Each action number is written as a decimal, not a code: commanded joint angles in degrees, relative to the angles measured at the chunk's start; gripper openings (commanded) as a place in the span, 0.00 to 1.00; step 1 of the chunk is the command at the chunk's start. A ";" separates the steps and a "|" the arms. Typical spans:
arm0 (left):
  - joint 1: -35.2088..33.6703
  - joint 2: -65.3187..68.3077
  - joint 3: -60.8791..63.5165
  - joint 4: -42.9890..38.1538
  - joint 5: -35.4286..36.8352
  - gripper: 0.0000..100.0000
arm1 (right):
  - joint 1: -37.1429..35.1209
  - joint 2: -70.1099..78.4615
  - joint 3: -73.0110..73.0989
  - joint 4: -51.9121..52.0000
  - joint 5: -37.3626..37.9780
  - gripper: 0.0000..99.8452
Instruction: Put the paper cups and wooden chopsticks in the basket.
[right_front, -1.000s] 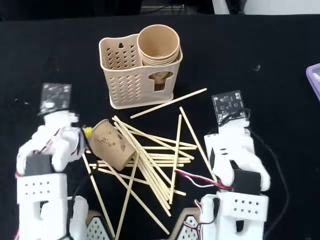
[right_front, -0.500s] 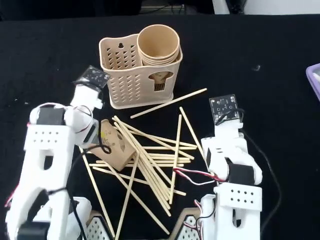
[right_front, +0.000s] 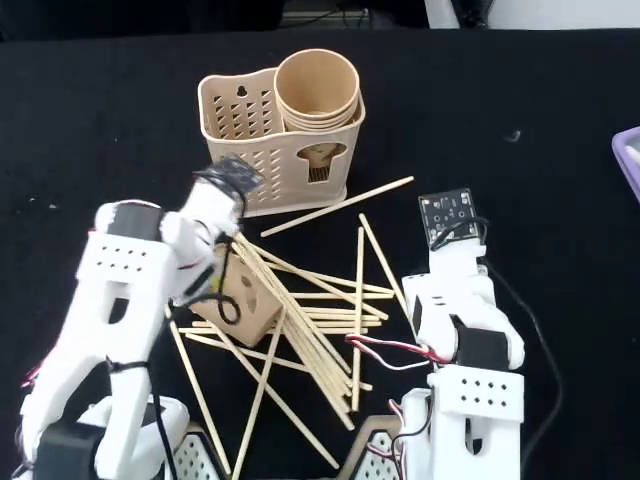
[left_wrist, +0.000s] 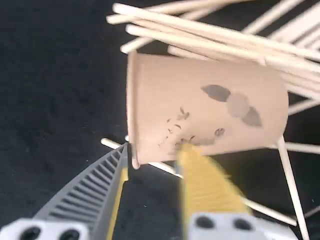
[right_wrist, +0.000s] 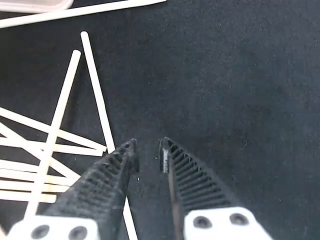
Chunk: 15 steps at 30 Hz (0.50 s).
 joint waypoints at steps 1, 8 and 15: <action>4.97 0.35 -1.71 3.60 -0.18 0.04 | 0.53 0.57 -0.13 -1.23 -0.44 0.09; 6.02 0.00 -6.37 9.58 2.55 0.03 | 0.53 0.57 -0.13 -1.23 -0.44 0.09; 5.49 0.00 -13.93 13.01 4.75 0.03 | 0.53 0.57 -0.13 -1.23 -0.44 0.09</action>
